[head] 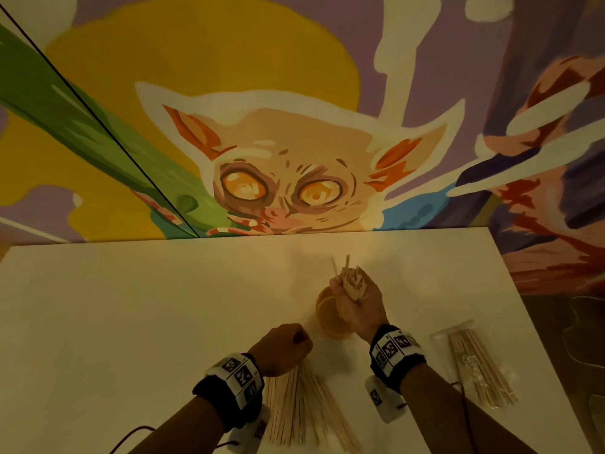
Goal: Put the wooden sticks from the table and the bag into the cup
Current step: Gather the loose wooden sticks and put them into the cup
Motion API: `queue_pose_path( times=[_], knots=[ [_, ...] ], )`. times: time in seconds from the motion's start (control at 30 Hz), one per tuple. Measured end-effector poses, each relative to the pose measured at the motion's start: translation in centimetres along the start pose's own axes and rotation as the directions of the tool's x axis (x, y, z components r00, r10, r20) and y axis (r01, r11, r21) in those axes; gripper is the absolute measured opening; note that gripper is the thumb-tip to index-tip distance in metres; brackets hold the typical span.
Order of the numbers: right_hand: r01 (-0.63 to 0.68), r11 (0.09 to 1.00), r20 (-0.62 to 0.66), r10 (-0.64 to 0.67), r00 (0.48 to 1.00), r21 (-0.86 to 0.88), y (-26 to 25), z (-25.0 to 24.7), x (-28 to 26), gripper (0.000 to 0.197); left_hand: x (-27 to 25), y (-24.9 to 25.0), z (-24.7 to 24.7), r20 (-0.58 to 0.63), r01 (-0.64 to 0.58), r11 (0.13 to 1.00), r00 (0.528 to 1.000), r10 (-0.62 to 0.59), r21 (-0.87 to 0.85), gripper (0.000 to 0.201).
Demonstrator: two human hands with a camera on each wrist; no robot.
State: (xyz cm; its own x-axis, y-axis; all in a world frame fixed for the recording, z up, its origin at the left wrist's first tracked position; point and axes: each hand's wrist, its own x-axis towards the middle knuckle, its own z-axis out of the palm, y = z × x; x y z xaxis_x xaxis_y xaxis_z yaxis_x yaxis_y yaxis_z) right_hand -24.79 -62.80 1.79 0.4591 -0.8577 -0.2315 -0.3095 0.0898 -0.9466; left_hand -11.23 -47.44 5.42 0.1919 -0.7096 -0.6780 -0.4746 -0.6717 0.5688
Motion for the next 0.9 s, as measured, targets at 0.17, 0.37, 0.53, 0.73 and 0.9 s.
queue_pose_path(
  times=[0.17, 0.37, 0.53, 0.73, 0.9],
  knots=[
    [0.104, 0.975, 0.091, -0.088, 0.992, -0.197, 0.8, -0.5, 0.2, 0.049, -0.5, -1.3, 1.0, 0.051, 0.016, 0.996, 0.998, -0.021, 0.087, 0.029],
    [0.047, 0.933, 0.107, -0.009, 0.994, -0.357, -0.9, -1.5, -0.5, 0.112, -1.8, -1.8, 0.5, -0.003, -0.006, 0.998, 1.000, 0.006, 0.062, 0.025],
    [0.028, 0.958, -0.005, -0.031, 1.000, -0.286, -2.9, -2.9, -4.5, 0.115, -4.1, -3.7, -0.3, -0.124, -0.054, 0.998, 0.991, 0.048, -0.044, 0.020],
    [-0.089, 0.973, -0.025, 0.085, 0.996, -0.213, -1.5, -2.6, -10.8, 0.055, -6.1, -8.0, 0.6, -0.217, 0.034, 0.982, 0.973, -0.074, -0.184, 0.019],
    [-0.282, 0.798, 0.195, 0.440, 0.877, -0.533, 2.9, -1.1, -13.9, 0.048, -6.5, -11.1, 3.4, -0.219, 0.178, 0.966, 0.951, -0.218, -0.186, 0.037]
  ],
)
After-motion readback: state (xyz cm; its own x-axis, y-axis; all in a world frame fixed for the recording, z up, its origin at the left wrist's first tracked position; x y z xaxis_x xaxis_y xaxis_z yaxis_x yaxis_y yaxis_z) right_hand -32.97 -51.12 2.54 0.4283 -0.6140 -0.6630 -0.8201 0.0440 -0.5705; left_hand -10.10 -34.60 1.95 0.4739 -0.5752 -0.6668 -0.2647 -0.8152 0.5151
